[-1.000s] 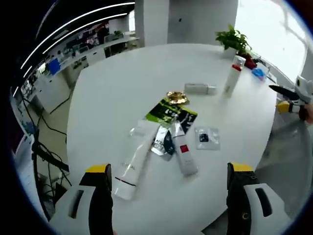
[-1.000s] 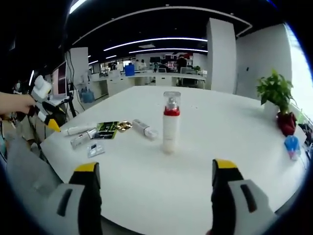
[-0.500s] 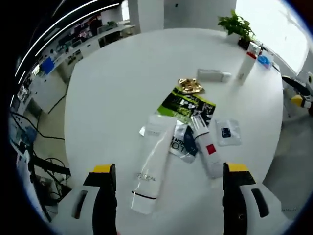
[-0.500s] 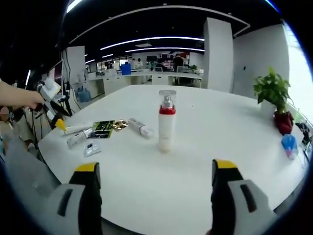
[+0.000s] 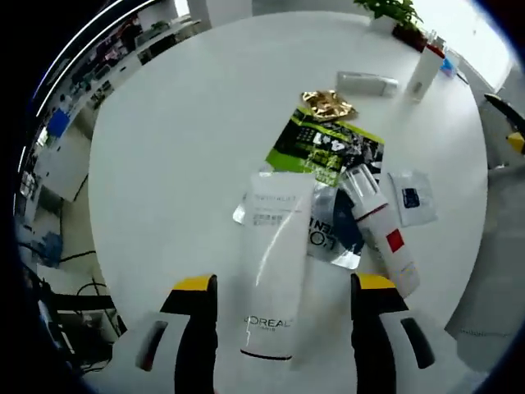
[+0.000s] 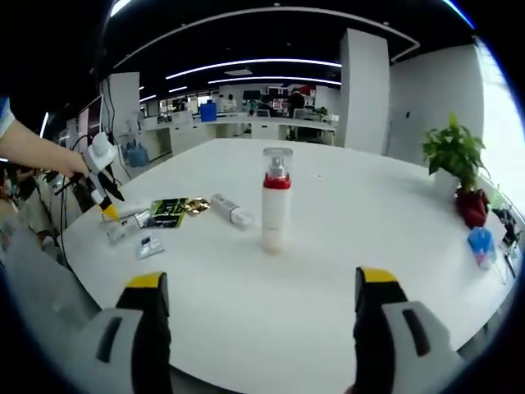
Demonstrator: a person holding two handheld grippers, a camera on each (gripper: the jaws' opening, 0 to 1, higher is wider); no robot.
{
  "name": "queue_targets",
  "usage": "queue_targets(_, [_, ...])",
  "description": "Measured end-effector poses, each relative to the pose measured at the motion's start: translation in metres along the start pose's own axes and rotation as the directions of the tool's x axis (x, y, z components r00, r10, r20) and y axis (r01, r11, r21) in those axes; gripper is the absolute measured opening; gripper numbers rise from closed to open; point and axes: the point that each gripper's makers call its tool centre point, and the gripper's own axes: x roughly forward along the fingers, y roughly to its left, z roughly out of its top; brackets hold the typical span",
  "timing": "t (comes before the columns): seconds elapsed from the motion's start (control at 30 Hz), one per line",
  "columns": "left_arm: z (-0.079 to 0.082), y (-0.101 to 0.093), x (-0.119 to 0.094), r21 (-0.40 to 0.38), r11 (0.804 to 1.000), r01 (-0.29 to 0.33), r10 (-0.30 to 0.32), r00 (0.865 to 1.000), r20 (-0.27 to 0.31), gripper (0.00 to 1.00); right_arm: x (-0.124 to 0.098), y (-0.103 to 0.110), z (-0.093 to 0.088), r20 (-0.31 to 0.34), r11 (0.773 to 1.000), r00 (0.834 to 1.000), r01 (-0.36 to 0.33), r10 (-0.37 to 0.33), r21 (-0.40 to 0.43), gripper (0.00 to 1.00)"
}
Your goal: Arrange the skincare products in the storage area until every visible bottle or jar stands upright without overlapping.
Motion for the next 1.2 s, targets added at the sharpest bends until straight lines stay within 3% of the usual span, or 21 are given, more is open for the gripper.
queue_targets(0.17, [-0.002, 0.001, 0.007, 0.031, 0.999, 0.025, -0.023, 0.999, -0.046, 0.58, 0.000, 0.000, 0.001, 0.002, 1.000, 1.000, 0.002, -0.002, 0.005, 0.94])
queue_targets(0.33, [0.003, 0.001, 0.010, 0.022, 0.998, 0.052, -0.051, 0.998, -0.040, 0.42, 0.000, 0.000, 0.000, -0.003, 1.000, 1.000, 0.004, -0.004, 0.007, 0.94])
queue_targets(0.5, [0.002, 0.004, 0.009, 0.057, 0.998, 0.034, -0.031, 0.998, -0.057, 0.36, 0.000, 0.000, 0.000, -0.008, 1.000, 1.000, 0.009, -0.009, 0.002, 0.94])
queue_targets(1.0, [0.001, 0.006, 0.009, 0.065, 0.998, 0.015, -0.010, 0.997, -0.075, 0.29, 0.000, 0.001, 0.001, -0.012, 1.000, 1.000, 0.009, -0.010, -0.015, 0.93])
queue_targets(1.2, [0.010, 0.010, -0.007, 0.049, 0.999, -0.015, 0.016, 1.000, -0.027, 0.29, 0.000, 0.002, 0.002, -0.007, 1.000, 1.000, 0.004, -0.004, -0.020, 0.93])
